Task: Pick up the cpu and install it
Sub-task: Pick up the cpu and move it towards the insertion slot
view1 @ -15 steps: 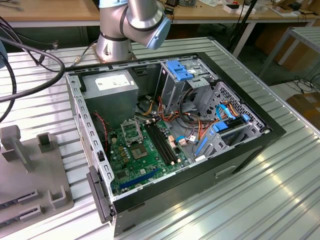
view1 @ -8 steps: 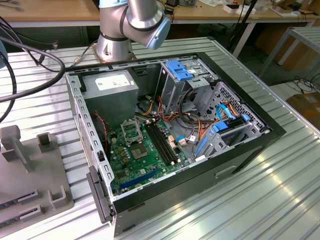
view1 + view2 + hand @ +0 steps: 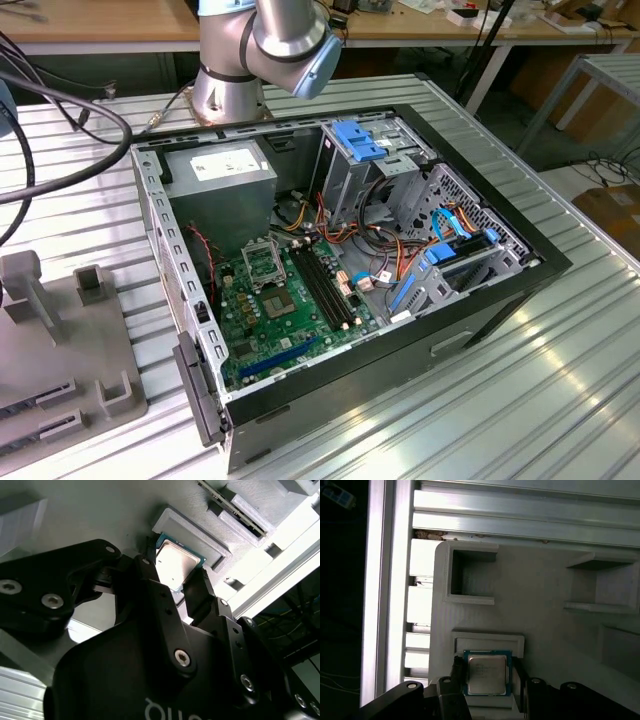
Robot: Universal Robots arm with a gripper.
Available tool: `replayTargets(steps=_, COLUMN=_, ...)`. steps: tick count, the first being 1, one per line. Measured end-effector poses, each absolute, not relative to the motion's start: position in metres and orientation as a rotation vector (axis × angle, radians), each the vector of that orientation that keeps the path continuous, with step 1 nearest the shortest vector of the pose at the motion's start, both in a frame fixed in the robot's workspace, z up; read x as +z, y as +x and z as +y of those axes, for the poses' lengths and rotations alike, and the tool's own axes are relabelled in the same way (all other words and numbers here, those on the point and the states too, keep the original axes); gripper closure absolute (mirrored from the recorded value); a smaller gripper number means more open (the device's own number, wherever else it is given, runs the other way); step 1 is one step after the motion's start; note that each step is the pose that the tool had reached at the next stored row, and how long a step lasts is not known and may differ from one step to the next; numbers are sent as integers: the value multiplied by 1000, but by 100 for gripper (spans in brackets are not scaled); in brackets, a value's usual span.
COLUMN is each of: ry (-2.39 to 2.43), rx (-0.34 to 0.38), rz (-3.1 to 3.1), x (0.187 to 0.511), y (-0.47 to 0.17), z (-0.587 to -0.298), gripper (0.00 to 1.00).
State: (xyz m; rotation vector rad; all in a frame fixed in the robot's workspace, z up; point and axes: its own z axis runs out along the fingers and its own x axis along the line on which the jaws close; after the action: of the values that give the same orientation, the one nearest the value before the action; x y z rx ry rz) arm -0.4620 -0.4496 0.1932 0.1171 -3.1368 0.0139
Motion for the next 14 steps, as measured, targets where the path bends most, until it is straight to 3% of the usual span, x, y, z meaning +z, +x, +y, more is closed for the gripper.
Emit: replayTargets(steps=14, ry=92, rx=14, rz=-3136, x=203, y=-462, z=-450, gripper=53)
